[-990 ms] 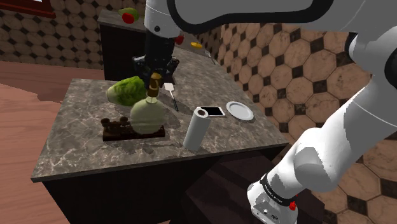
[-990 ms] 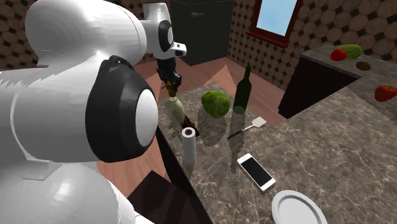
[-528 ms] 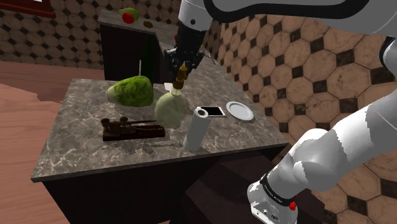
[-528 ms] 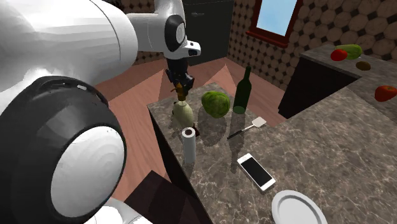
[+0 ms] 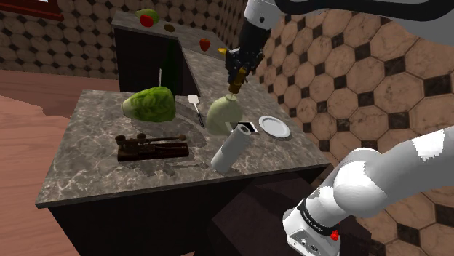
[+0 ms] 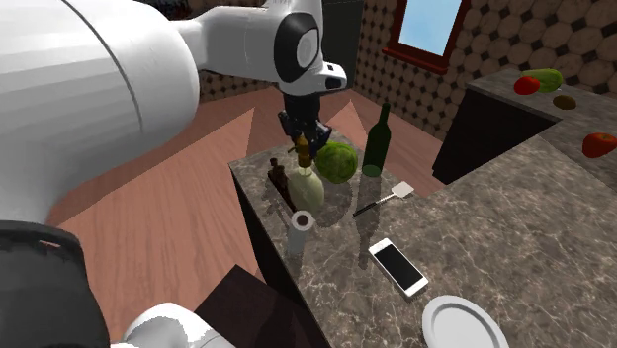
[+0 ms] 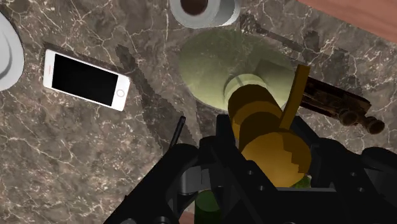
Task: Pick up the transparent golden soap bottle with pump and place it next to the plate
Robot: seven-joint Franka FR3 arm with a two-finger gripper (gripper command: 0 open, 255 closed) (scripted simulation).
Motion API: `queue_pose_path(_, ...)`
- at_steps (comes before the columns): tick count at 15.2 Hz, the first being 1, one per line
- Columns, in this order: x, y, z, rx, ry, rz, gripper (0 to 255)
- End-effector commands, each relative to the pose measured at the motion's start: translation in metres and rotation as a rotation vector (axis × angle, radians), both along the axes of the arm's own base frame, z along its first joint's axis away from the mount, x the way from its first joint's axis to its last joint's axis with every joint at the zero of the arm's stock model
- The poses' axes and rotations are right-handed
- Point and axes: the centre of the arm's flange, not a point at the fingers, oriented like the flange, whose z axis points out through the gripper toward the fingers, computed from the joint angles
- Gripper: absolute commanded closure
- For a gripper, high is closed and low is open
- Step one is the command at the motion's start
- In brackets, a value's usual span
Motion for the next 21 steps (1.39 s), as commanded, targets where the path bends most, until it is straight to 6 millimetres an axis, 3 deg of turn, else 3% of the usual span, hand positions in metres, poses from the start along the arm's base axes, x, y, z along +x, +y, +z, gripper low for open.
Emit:
queue_pose_path(1,-0.010,-0.022,0.008,0.001,-0.001,0.001,255)
queue_pose_path(21,-0.095,-0.261,0.082,0.001,-0.001,0.001,255)
